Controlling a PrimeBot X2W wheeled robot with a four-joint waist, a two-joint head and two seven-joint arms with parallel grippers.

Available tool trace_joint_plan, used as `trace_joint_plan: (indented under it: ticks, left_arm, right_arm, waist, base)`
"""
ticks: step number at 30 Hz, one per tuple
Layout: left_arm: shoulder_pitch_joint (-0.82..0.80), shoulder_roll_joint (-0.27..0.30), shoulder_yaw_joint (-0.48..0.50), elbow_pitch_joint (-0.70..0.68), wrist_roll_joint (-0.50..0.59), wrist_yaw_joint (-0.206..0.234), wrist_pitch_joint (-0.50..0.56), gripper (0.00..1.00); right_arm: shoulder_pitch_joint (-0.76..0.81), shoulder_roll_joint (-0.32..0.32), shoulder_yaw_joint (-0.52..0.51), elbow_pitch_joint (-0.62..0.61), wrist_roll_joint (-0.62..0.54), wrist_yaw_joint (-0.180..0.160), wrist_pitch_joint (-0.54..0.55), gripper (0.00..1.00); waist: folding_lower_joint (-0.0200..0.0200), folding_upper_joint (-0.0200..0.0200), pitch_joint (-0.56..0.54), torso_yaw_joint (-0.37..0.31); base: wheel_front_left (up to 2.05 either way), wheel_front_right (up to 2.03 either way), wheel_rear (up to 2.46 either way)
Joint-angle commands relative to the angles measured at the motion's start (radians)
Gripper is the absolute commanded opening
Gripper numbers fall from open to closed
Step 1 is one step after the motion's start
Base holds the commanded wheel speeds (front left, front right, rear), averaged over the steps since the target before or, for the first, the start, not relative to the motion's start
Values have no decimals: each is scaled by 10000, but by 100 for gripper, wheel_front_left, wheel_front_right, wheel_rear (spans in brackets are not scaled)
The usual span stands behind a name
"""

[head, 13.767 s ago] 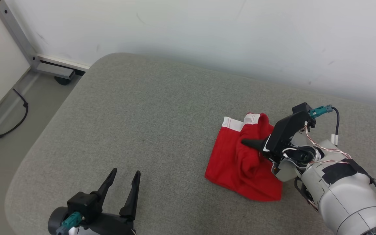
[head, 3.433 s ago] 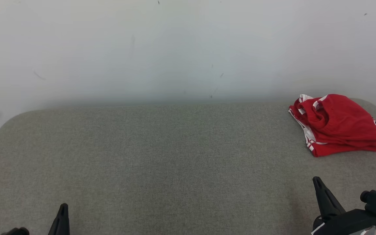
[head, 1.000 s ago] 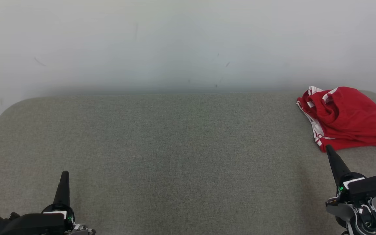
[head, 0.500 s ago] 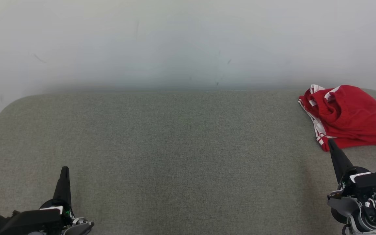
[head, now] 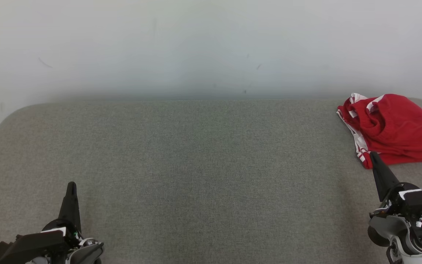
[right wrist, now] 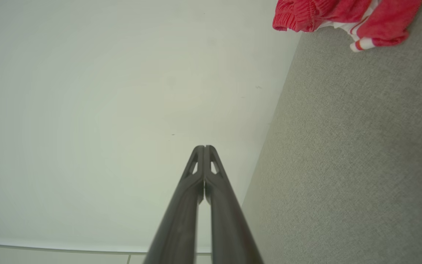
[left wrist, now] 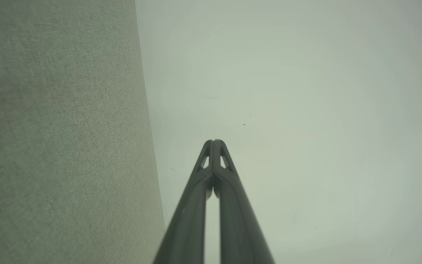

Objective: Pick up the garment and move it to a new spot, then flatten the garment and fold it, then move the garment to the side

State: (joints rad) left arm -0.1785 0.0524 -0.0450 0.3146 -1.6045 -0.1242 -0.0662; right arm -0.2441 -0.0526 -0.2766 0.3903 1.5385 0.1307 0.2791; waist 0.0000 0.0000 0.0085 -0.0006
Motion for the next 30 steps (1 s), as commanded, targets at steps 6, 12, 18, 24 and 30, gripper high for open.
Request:
trace_joint_plan:
  ticks: [6,12,18,24,30]
  left_arm:
    - [-165,-32,78,62,-293,-98,41,0]
    - [-162,-29,76,60,-291,-98,40,0]
    - [-162,-28,75,59,-292,-98,40,0]
    - [-161,-28,75,59,-292,-98,39,0]
    - [-161,-28,74,58,-293,-98,39,0]
  right_arm:
    - [-172,-92,-75,88,296,0,75,0]
    - [-171,-94,-72,88,300,0,72,0]
    - [-170,-95,-68,88,304,0,69,0]
    - [-169,-96,-65,88,305,0,67,0]
    - [-169,-98,-63,88,308,0,65,0]
  waist:
    - [0,0,28,11]
    - [0,0,28,11]
    - [0,0,28,11]
    - [0,0,28,11]
    - [0,0,28,11]
  base:
    - [0,0,0]
    - [0,0,0]
    - [0,0,0]
    - [0,0,0]
    - [0,0,0]
